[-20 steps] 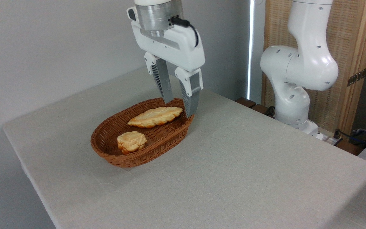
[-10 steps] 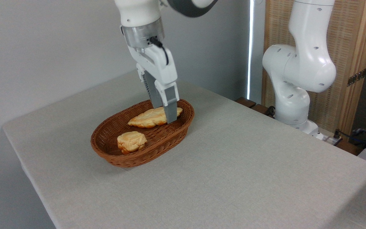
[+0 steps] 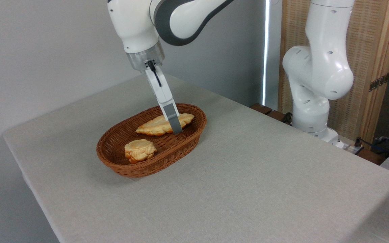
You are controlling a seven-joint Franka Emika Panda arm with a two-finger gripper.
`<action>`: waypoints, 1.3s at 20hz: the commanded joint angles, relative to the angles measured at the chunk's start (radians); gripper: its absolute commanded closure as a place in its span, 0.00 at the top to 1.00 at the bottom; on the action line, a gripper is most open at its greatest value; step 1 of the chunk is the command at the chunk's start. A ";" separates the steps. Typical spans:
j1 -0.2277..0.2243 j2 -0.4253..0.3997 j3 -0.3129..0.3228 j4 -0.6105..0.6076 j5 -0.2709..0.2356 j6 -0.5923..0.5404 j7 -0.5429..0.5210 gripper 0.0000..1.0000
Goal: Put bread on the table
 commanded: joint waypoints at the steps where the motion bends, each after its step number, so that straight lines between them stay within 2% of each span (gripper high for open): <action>1: -0.040 0.009 0.012 -0.012 -0.056 0.015 0.019 1.00; 7: -0.084 0.067 -0.001 -0.011 -0.059 0.052 0.013 1.00; 11: -0.087 0.110 -0.017 -0.011 -0.059 0.121 0.011 1.00; 17: -0.087 0.116 -0.043 -0.011 -0.047 0.122 0.005 0.99; 19: -0.087 0.116 -0.044 -0.011 -0.046 0.124 0.005 0.65; 20: -0.087 0.116 -0.044 -0.011 -0.046 0.124 0.005 0.53; 22: -0.087 0.116 -0.044 -0.011 -0.046 0.122 0.005 0.36; 23: -0.086 0.116 -0.043 -0.011 -0.047 0.121 0.005 0.30; 26: -0.086 0.115 -0.044 -0.011 -0.047 0.118 0.005 0.30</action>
